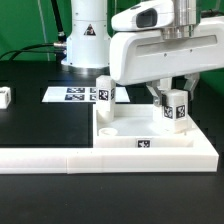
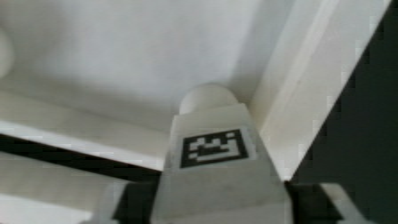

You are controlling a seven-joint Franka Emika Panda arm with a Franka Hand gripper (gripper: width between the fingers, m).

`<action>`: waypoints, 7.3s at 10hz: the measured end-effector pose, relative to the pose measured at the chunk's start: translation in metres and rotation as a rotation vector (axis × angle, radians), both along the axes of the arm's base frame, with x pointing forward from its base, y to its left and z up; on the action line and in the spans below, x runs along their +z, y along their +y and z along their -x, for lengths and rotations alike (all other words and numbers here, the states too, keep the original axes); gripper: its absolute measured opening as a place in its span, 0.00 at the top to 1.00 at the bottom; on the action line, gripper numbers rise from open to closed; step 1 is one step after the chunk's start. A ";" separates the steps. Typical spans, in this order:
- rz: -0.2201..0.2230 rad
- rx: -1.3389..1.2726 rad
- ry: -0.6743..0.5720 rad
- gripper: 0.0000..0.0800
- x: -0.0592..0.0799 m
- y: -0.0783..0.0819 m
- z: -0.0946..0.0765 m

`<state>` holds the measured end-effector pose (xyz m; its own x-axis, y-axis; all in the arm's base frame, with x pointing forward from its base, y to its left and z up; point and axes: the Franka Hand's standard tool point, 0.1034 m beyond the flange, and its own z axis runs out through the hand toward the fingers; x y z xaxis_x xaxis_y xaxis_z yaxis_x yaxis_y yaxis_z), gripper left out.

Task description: Assemble square table

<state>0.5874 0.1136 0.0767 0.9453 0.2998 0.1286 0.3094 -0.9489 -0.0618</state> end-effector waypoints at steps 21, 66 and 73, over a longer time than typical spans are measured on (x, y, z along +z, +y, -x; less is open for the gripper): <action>-0.106 -1.020 0.141 0.31 -0.003 0.008 0.003; -0.054 -0.569 0.065 0.19 -0.005 -0.001 0.000; 0.030 0.039 0.006 0.19 -0.005 -0.001 -0.001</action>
Offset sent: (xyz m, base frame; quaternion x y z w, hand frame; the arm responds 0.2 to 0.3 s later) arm 0.0000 0.0000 0.0000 0.0000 0.0000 0.0000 1.0000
